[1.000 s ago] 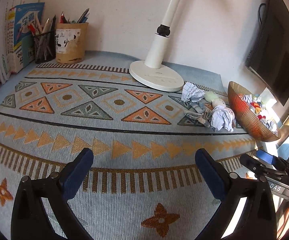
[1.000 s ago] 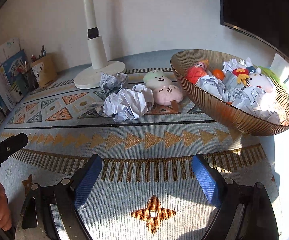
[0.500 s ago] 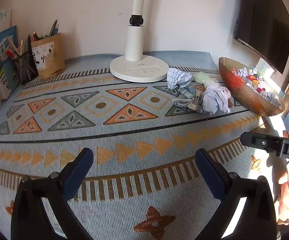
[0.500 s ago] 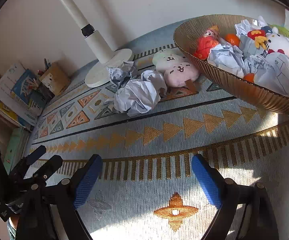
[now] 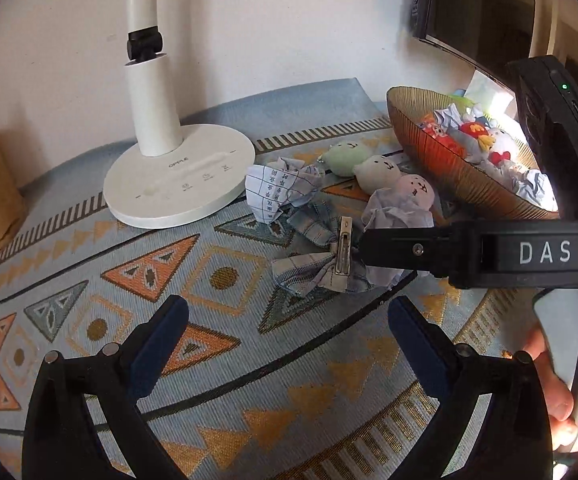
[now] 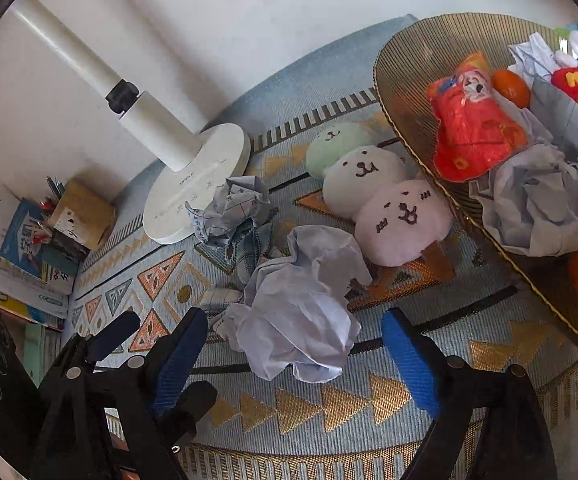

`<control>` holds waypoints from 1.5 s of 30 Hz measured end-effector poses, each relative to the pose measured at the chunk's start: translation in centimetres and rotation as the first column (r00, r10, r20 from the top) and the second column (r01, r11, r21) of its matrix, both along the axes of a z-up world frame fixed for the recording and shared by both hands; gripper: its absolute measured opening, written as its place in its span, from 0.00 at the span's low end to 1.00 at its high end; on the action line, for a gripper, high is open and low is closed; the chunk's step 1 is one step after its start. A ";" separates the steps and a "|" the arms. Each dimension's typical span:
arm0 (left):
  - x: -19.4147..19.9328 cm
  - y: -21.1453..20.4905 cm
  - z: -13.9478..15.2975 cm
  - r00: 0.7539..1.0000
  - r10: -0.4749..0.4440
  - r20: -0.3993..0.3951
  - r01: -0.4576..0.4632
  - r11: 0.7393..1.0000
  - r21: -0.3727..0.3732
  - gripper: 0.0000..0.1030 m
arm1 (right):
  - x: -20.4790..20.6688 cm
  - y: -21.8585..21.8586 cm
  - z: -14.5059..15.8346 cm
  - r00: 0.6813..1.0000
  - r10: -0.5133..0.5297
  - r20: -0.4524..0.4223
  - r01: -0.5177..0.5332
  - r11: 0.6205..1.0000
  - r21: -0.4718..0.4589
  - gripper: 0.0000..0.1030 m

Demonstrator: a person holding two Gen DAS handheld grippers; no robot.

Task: Organize objects
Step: 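Grasp the blue checkered cloth with the left gripper while the right grasps crumpled paper, then carry the cloth and paper over the gold bowl and open both grippers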

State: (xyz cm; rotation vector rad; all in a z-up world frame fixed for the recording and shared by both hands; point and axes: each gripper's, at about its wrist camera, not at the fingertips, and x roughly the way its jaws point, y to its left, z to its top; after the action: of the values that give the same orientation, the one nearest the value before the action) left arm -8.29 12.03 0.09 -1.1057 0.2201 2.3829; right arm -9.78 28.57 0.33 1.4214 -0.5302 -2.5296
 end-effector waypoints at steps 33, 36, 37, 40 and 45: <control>9.7 -4.8 1.5 0.985 0.169 0.014 -0.170 0.982 0.077 0.17 | 16.2 -1.6 -0.5 0.936 0.332 -0.116 -0.313 0.937 0.152 0.43; 11.1 -6.4 0.4 0.974 0.226 0.012 -0.226 0.971 0.078 0.17 | 17.1 -1.8 -1.5 0.942 0.326 -0.080 -0.305 0.930 0.202 0.59; 11.2 -6.7 0.0 0.972 0.235 0.014 -0.235 0.968 0.090 0.17 | 17.3 -1.6 -1.7 0.947 0.313 -0.066 -0.295 0.935 0.199 0.63; 11.7 -7.2 -0.1 0.967 0.254 0.004 -0.254 0.962 0.097 0.17 | 18.5 -0.8 -1.3 0.957 0.281 -0.074 -0.264 0.948 0.179 0.66; 11.9 -6.6 -0.2 0.968 0.252 -0.013 -0.250 0.965 0.075 0.17 | 18.9 -0.8 0.0 0.969 0.210 -0.129 -0.178 0.959 0.220 0.73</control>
State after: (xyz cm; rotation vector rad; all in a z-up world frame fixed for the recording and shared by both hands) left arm 3.63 5.38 -0.13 -1.1308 -0.0014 2.6037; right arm 9.08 27.78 0.33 1.2584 -0.0966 -2.5620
